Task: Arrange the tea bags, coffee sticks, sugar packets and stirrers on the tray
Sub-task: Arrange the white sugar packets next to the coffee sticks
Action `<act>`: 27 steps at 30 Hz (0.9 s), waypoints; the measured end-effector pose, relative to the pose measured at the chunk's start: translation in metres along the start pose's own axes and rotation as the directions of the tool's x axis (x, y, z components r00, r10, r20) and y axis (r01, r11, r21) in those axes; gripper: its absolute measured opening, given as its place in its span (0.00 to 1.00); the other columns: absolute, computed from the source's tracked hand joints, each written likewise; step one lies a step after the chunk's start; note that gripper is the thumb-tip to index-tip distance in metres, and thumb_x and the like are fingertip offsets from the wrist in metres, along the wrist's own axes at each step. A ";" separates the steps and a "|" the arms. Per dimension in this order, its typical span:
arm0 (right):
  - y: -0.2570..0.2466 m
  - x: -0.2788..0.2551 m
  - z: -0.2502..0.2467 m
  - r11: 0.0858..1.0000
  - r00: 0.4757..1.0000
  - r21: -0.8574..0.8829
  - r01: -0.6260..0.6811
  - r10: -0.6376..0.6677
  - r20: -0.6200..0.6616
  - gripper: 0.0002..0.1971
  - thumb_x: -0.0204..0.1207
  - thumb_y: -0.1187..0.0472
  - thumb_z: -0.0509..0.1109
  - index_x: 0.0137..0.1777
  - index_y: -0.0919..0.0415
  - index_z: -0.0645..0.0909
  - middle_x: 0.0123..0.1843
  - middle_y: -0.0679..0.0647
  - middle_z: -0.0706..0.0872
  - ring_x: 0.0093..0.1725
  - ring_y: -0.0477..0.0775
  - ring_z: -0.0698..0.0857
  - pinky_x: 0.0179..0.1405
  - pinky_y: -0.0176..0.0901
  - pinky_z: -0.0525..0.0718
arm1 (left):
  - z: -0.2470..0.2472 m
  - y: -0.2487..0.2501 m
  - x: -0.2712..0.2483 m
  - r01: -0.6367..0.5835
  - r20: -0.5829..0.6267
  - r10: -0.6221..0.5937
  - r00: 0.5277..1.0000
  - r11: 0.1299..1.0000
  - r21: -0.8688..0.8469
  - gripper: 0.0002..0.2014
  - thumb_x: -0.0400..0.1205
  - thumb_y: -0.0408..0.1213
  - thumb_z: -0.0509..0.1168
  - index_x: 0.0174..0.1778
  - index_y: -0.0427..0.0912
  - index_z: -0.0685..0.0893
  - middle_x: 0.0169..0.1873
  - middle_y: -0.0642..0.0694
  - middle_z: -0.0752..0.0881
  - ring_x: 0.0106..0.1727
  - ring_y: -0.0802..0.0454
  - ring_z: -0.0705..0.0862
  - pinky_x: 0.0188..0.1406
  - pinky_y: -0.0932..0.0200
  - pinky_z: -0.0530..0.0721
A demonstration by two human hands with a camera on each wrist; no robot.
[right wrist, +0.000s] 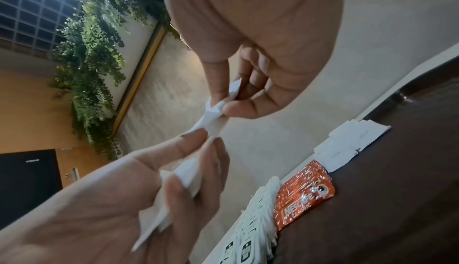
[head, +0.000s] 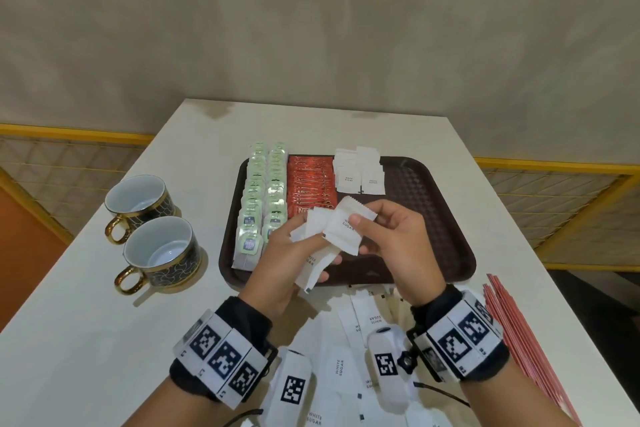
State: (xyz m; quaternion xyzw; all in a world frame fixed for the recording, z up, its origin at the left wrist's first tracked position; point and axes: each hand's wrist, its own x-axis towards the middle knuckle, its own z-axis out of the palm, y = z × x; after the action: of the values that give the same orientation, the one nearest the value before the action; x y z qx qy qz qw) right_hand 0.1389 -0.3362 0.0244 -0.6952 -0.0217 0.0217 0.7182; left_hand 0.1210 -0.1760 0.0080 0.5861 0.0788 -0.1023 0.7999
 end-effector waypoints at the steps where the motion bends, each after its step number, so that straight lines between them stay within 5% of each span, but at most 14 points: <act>1: -0.001 0.000 -0.001 1.000 1.000 -0.016 0.007 -0.006 0.006 0.01 0.77 0.68 0.72 0.47 0.65 0.84 0.45 0.58 0.92 0.40 0.52 0.91 0.31 0.41 0.86 | -0.001 0.000 -0.002 -0.002 0.009 0.002 1.000 1.000 0.018 0.16 0.79 0.35 0.71 0.62 0.52 0.84 0.50 0.43 0.92 0.40 0.49 0.90 0.28 0.60 0.82; 6: -0.003 -0.003 -0.004 0.999 0.997 -0.017 0.050 -0.051 -0.052 0.03 0.79 0.65 0.70 0.47 0.65 0.83 0.47 0.61 0.91 0.42 0.57 0.90 0.33 0.44 0.87 | -0.005 0.004 -0.003 -0.056 -0.056 0.053 0.997 0.996 -0.066 0.15 0.80 0.36 0.70 0.62 0.51 0.83 0.51 0.45 0.92 0.44 0.49 0.91 0.33 0.57 0.85; 9: 0.001 -0.010 0.006 0.995 0.995 -0.029 0.098 -0.098 0.018 0.03 0.79 0.67 0.71 0.46 0.68 0.83 0.45 0.65 0.89 0.43 0.57 0.90 0.40 0.51 0.88 | 0.000 0.004 -0.004 -0.067 -0.012 0.067 0.998 0.996 -0.056 0.17 0.77 0.39 0.71 0.63 0.49 0.84 0.54 0.43 0.91 0.49 0.45 0.91 0.34 0.55 0.86; 15: 0.005 -0.008 0.006 0.986 0.987 -0.051 0.160 -0.159 0.011 0.02 0.77 0.70 0.73 0.46 0.67 0.86 0.41 0.60 0.91 0.40 0.52 0.88 0.40 0.41 0.86 | -0.004 0.007 -0.007 0.020 0.124 -0.027 0.992 0.998 0.053 0.15 0.81 0.36 0.68 0.64 0.48 0.84 0.50 0.44 0.92 0.44 0.47 0.90 0.28 0.57 0.86; 20: -0.007 -0.003 -0.008 0.983 0.977 -0.136 0.126 -0.099 0.189 0.01 0.76 0.70 0.73 0.45 0.65 0.86 0.38 0.53 0.91 0.37 0.46 0.88 0.37 0.34 0.83 | -0.012 0.013 -0.006 -0.023 0.101 0.009 0.995 0.990 0.140 0.15 0.80 0.36 0.71 0.63 0.44 0.83 0.46 0.42 0.91 0.39 0.47 0.90 0.26 0.59 0.84; 27: -0.013 0.001 -0.005 0.993 0.994 -0.040 0.107 -0.106 0.035 0.02 0.77 0.70 0.72 0.47 0.68 0.85 0.47 0.60 0.92 0.47 0.58 0.91 0.43 0.46 0.89 | -0.003 0.003 -0.008 -0.055 0.067 0.054 0.996 0.998 0.021 0.15 0.80 0.35 0.70 0.63 0.44 0.82 0.50 0.42 0.91 0.42 0.45 0.91 0.32 0.55 0.87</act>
State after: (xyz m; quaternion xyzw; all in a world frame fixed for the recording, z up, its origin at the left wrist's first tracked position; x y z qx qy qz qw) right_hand 0.1400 -0.3414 0.0371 -0.7074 -0.0708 -0.0056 0.7032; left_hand 0.1146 -0.1719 0.0120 0.5934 0.0348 -0.1009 0.7978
